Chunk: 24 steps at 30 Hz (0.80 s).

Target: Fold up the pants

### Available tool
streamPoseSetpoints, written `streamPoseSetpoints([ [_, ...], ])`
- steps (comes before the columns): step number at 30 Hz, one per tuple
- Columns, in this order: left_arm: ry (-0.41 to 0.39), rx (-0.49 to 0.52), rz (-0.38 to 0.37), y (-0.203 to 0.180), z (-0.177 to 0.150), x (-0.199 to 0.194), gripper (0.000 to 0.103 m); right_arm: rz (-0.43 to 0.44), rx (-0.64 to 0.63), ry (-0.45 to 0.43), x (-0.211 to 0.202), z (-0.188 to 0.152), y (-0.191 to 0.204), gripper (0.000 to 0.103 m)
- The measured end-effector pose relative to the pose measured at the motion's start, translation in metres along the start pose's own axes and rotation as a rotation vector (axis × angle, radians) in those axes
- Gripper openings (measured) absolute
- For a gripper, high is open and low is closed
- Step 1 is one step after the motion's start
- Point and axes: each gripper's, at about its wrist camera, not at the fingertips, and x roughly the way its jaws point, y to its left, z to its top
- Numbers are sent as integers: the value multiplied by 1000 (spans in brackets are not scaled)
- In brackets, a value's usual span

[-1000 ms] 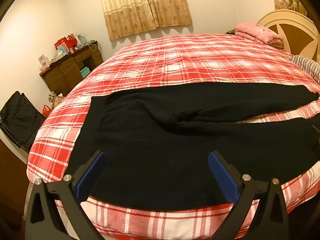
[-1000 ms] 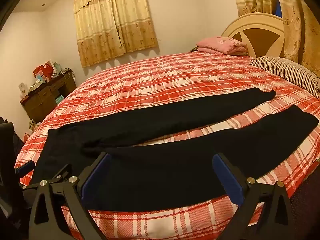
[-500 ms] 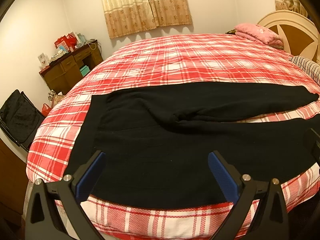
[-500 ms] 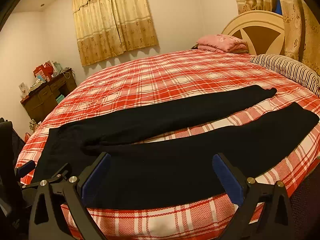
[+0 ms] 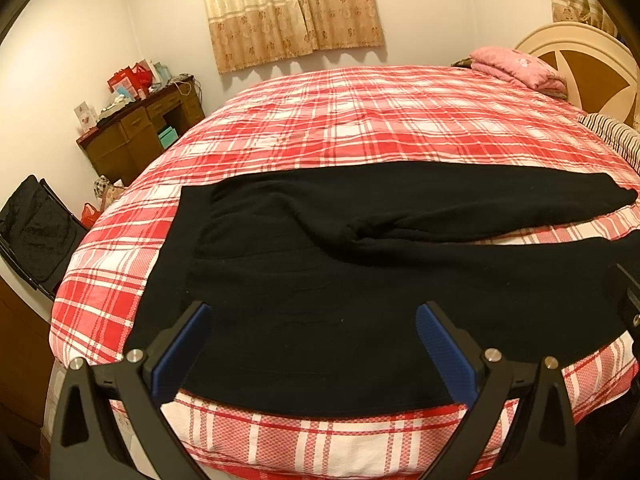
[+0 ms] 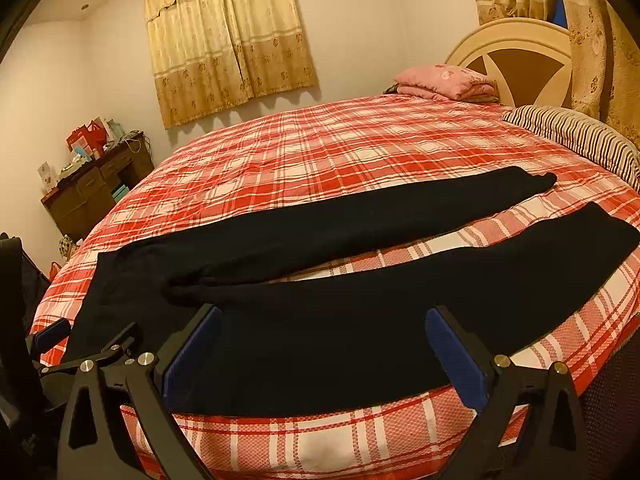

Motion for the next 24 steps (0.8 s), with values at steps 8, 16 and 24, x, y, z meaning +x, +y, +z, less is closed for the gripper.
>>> streamPoseSetpoints([
  [8,5,-3,-9,1,0,1,103,0,3,5,3,0,-1,102],
  [16,8,-5,-12,1,-1,1,103,4,8,12,4,-2,-2,102],
  [24,12,-5,-19,-1,-1,1,103,6,13,18,5,-2,-3,102],
])
